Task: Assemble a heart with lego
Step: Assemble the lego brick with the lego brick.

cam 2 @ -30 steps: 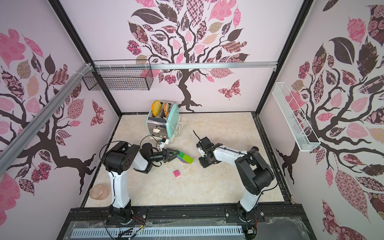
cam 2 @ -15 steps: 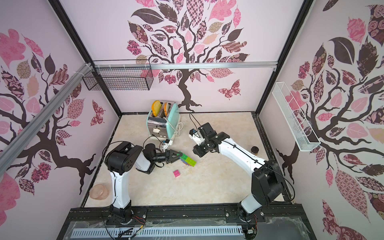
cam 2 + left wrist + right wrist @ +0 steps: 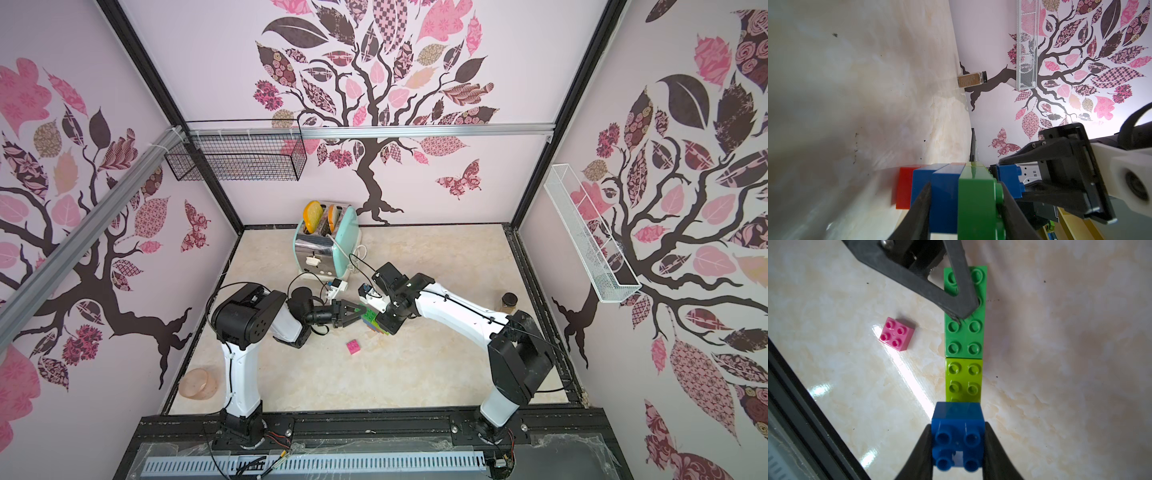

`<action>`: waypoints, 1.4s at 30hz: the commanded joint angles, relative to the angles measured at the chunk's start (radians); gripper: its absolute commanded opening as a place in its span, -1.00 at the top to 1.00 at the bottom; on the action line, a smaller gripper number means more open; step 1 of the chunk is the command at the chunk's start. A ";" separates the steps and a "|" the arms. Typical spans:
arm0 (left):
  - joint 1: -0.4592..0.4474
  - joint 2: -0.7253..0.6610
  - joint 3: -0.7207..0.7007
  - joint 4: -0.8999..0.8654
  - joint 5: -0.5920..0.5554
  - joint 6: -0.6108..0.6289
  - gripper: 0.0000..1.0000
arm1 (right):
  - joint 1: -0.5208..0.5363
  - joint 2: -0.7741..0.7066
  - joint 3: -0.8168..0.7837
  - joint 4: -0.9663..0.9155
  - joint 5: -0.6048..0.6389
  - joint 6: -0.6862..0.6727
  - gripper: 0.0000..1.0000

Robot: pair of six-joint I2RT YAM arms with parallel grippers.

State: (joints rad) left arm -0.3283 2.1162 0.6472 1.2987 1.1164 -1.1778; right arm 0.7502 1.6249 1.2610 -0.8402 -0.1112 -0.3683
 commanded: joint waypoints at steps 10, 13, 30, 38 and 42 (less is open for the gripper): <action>-0.009 0.035 -0.004 -0.053 0.005 0.034 0.49 | 0.018 -0.005 -0.013 0.050 0.049 -0.053 0.48; -0.009 0.034 -0.004 -0.053 0.005 0.035 0.50 | 0.019 0.001 -0.018 0.056 0.037 -0.053 0.48; -0.007 0.030 -0.004 -0.053 0.008 0.036 0.50 | 0.027 0.057 -0.037 0.098 0.033 -0.066 0.48; -0.007 0.031 -0.001 -0.052 0.008 0.035 0.50 | 0.030 0.058 -0.051 0.114 0.089 -0.061 0.49; -0.006 0.030 -0.003 -0.053 0.007 0.034 0.50 | 0.035 0.043 -0.079 0.146 0.109 -0.031 0.52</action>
State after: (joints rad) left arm -0.3279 2.1162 0.6491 1.2964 1.1191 -1.1778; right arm 0.7765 1.6592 1.2274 -0.7387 -0.0509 -0.4232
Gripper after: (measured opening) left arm 0.431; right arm 0.330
